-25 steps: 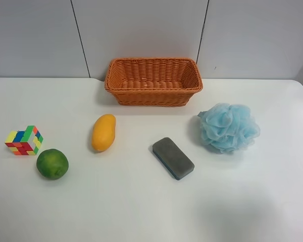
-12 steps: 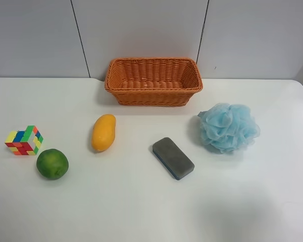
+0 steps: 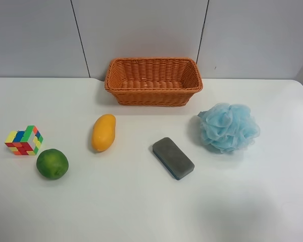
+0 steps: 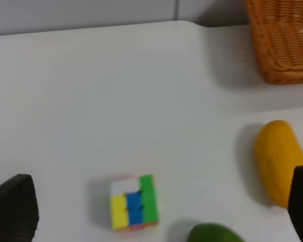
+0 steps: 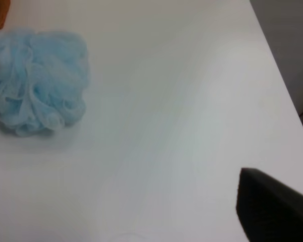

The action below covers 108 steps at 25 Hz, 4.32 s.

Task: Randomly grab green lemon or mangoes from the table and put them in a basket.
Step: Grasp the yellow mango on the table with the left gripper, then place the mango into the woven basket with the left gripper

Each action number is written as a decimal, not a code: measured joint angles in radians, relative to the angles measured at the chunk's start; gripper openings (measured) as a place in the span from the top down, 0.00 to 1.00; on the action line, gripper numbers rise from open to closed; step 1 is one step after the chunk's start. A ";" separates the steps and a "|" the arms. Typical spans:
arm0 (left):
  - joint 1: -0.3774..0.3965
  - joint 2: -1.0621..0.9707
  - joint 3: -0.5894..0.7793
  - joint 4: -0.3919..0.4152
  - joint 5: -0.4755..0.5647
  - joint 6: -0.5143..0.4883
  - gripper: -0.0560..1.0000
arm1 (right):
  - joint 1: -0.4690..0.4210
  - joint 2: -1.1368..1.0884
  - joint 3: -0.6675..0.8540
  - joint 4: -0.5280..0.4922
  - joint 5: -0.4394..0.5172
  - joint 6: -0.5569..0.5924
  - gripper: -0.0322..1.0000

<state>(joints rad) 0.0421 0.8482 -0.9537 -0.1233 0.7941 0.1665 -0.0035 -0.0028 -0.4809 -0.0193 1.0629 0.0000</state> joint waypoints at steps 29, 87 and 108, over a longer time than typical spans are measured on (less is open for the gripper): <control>-0.477 1.113 -0.284 -0.102 -0.142 0.023 0.01 | 0.000 0.000 0.000 0.000 0.000 0.000 0.02; -0.484 1.090 -0.617 -0.062 -0.571 0.046 0.34 | 0.000 0.000 0.000 0.000 0.000 0.000 0.02; -0.515 1.322 -0.623 -0.049 -0.747 0.053 0.15 | 0.000 0.000 0.000 0.000 0.000 0.000 0.02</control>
<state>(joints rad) -0.4729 2.1701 -1.5763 -0.1725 0.0476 0.2192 -0.0035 -0.0028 -0.4809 -0.0193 1.0629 0.0000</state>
